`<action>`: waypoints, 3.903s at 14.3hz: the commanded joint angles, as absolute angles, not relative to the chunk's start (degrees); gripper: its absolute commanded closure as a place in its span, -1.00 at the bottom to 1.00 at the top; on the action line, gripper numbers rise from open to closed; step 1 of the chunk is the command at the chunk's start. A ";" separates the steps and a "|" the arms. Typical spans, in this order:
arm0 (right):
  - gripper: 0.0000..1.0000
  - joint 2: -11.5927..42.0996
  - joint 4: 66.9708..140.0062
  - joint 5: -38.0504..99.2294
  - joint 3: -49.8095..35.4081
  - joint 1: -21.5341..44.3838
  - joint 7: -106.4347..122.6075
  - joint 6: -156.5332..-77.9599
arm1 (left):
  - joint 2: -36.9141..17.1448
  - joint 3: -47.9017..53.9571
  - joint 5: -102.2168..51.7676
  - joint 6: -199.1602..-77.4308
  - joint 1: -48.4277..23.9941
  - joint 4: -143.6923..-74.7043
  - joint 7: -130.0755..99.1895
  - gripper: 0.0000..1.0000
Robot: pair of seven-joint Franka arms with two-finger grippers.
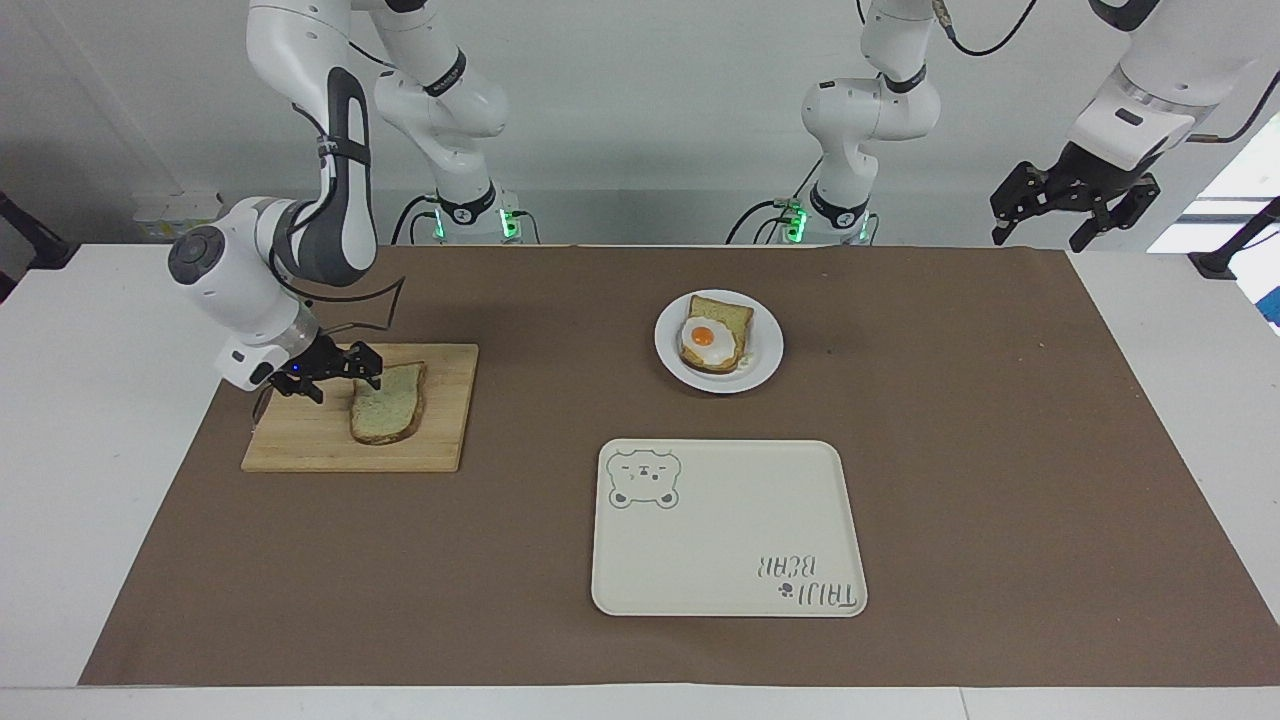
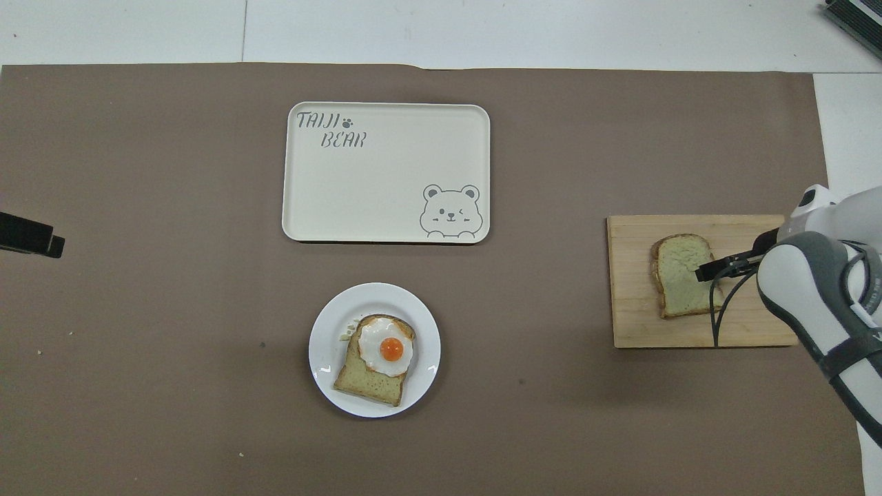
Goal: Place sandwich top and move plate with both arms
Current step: 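Reach the right gripper to the bread slice on the wooden board, then grasp and lift the bread slice with the right gripper, then carry the bread slice with the right gripper over the egg plate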
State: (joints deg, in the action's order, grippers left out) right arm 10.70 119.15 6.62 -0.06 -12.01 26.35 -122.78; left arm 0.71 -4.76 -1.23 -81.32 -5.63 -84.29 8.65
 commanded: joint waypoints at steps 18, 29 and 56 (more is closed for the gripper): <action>1.00 11.60 121.64 8.88 -0.53 -12.83 26.98 -125.51 | -0.54 -5.80 -2.72 -79.10 -4.49 -80.41 12.56 -1.00; 1.00 11.34 114.45 8.79 -0.53 -13.62 27.86 -117.35 | 3.25 -5.89 -1.23 -80.59 -4.83 -86.22 12.30 -1.00; 1.00 7.91 104.41 11.34 -7.38 4.22 -5.27 -107.05 | 3.08 -5.71 -0.97 -80.16 -4.75 -85.87 12.30 -1.00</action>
State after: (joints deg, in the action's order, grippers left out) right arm 8.73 103.52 10.09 -7.40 4.19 -4.08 -106.02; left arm 1.67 -5.81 -1.45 -80.01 -4.83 -84.37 11.68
